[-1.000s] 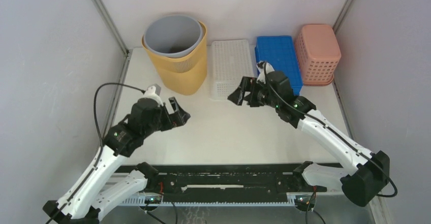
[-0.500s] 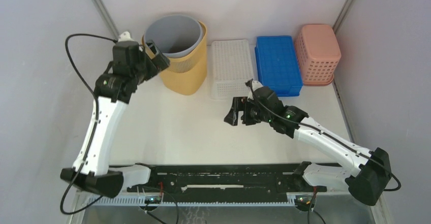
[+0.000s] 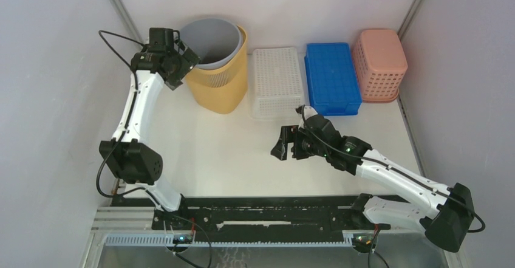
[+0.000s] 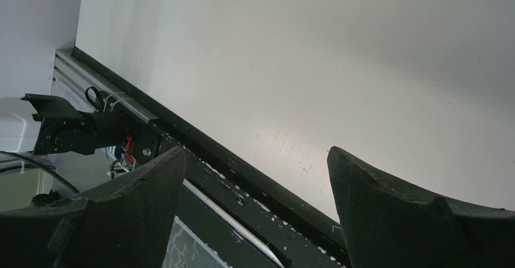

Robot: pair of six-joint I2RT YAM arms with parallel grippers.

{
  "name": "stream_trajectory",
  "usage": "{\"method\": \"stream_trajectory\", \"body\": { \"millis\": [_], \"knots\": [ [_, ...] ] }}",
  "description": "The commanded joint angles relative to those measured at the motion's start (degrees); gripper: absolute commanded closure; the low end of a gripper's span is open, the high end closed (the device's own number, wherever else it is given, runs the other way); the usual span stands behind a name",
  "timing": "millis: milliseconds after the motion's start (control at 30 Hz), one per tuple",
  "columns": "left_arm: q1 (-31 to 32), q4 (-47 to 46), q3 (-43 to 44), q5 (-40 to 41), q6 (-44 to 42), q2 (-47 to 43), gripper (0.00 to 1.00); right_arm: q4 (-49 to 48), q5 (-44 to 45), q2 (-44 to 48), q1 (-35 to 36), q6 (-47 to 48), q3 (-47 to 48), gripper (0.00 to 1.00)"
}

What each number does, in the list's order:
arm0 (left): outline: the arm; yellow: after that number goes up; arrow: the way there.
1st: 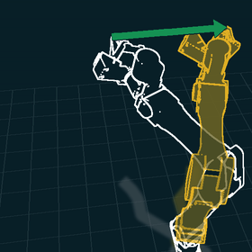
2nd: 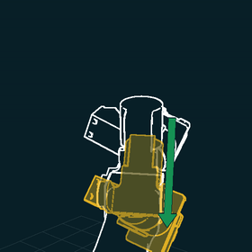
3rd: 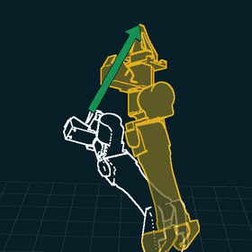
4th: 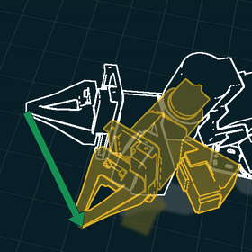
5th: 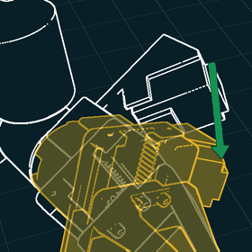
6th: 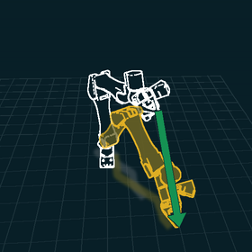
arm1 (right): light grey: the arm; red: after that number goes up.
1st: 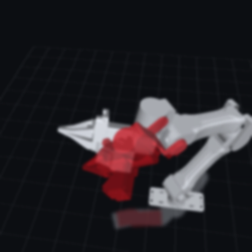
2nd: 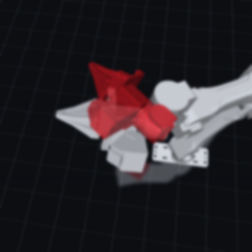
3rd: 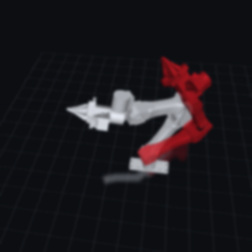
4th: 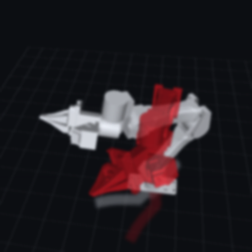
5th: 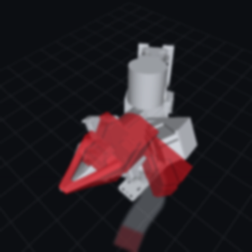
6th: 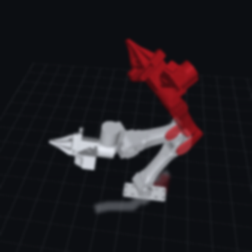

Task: Turn the large container upside down
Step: Move the container to the center of the board.

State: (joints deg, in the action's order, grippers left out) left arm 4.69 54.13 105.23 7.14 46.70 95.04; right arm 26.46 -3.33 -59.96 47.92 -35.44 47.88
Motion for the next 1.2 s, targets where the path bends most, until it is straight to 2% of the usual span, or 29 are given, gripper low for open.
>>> {"method": "stream_trajectory", "body": {
  "millis": [0,100,200,300,500,600,833,1167],
  "knots": [
    [-0.66,2.68,2.79,1.09,1.79,-0.77,0.02,-1.96,0.85,1.57,-0.3,-0.58,-0.87,0.05],
    [-0.99,1.5,0.14,0.41,1.37,-2.19,0.09,-2.33,0.55,1.52,-0.57,-0.57,-1.39,0.05],
    [-1.32,-0.11,-3.42,-0.02,0.82,-4.33,0.23,-3.06,0.27,1.26,-0.55,-0.77,-2.04,0.05],
    [-1.99,-2.21,-7.2,-0.95,-0.23,-6.74,0.46,-3.79,-0.2,1.16,-0.55,-1.0,-2.69,0.05],
    [-4.15,-3.05,-10.29,-6.13,-3.38,-8.61,0.78,-4.32,-0.76,1.55,-0.73,-1.13,-3.58,0.05],
    [-4.52,-2.67,-11.52,-8.54,-5.86,-10.71,0.98,-4.24,-0.12,1.78,-0.72,-1.34,-3.65,0.05],
    [-4.51,-3.21,-18.71,-11.01,-9.41,-20.55,1.0,-4.45,-0.48,1.98,-0.86,-1.14,-3.58,0.05],
    [-4.51,1.13,-21.12,-17.31,-12.99,-28.48,1.0,-3.61,-0.52,4.34,-1.53,-1.29,-3.55,0.05]
  ]
}}
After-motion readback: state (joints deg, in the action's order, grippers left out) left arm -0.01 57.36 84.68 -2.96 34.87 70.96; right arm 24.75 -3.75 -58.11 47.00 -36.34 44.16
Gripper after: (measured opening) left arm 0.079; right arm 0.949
